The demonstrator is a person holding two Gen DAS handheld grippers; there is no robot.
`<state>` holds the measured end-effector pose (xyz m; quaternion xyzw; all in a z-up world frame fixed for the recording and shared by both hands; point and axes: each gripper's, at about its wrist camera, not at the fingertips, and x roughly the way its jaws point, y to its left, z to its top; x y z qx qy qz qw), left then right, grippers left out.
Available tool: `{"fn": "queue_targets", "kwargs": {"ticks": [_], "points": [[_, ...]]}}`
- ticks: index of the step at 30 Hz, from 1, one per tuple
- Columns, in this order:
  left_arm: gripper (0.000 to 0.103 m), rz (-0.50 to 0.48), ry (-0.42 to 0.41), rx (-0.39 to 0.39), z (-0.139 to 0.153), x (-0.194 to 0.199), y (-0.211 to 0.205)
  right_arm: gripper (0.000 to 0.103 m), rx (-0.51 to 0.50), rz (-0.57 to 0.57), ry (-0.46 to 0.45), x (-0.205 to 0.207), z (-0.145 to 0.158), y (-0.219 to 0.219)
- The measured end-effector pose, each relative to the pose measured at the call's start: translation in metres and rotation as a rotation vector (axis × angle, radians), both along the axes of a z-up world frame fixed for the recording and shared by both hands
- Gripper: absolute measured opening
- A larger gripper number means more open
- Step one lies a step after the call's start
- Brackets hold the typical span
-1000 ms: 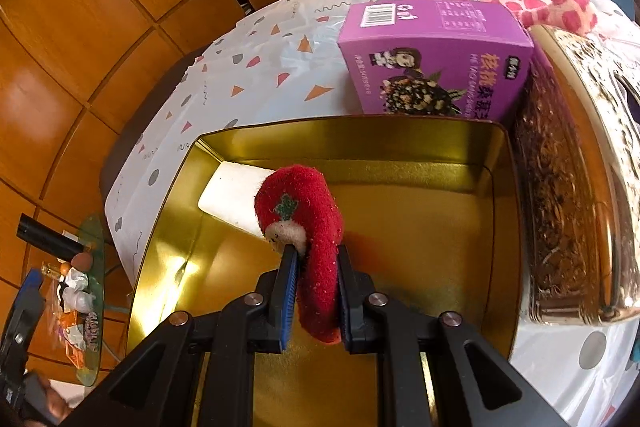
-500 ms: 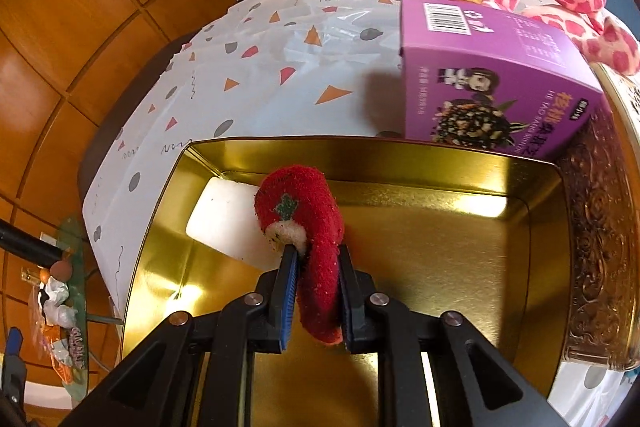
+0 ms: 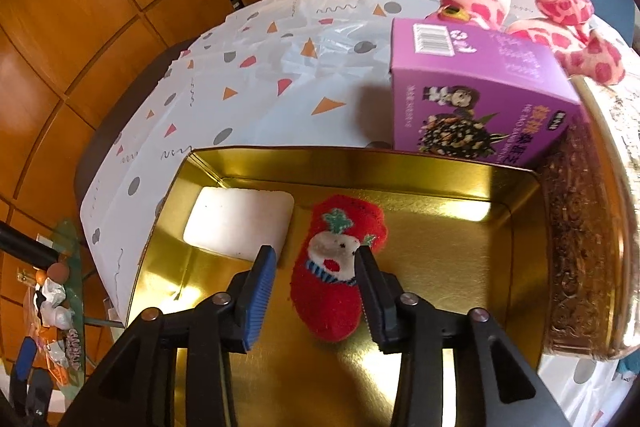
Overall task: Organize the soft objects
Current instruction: 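Release the sponge into the tray with the left gripper while the right gripper drops the red sock there, then move both grippers back toward the pile of soft items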
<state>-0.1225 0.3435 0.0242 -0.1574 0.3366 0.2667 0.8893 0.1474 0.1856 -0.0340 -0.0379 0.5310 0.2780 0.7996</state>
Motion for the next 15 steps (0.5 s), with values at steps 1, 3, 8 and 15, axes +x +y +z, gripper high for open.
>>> {"fn": "queue_targets", "kwargs": {"ticks": [1, 3, 8, 15], "points": [[0.100, -0.002, 0.003, -0.002, -0.001, 0.000, 0.000, 0.042, 0.002, -0.002, -0.011, -0.002, 0.003, -0.002], [0.100, -0.007, 0.010, -0.008, -0.003, 0.002, -0.002, 0.044, 0.013, -0.006, -0.029, -0.006, 0.010, -0.009], [0.100, -0.037, 0.012, -0.027, -0.009, 0.005, -0.010, 0.057, 0.033, -0.010, -0.093, -0.021, 0.027, -0.029], [0.100, -0.091, 0.013, -0.035, -0.011, 0.012, -0.030, 0.063, 0.035, -0.008, -0.178, -0.045, 0.046, -0.066]]}}
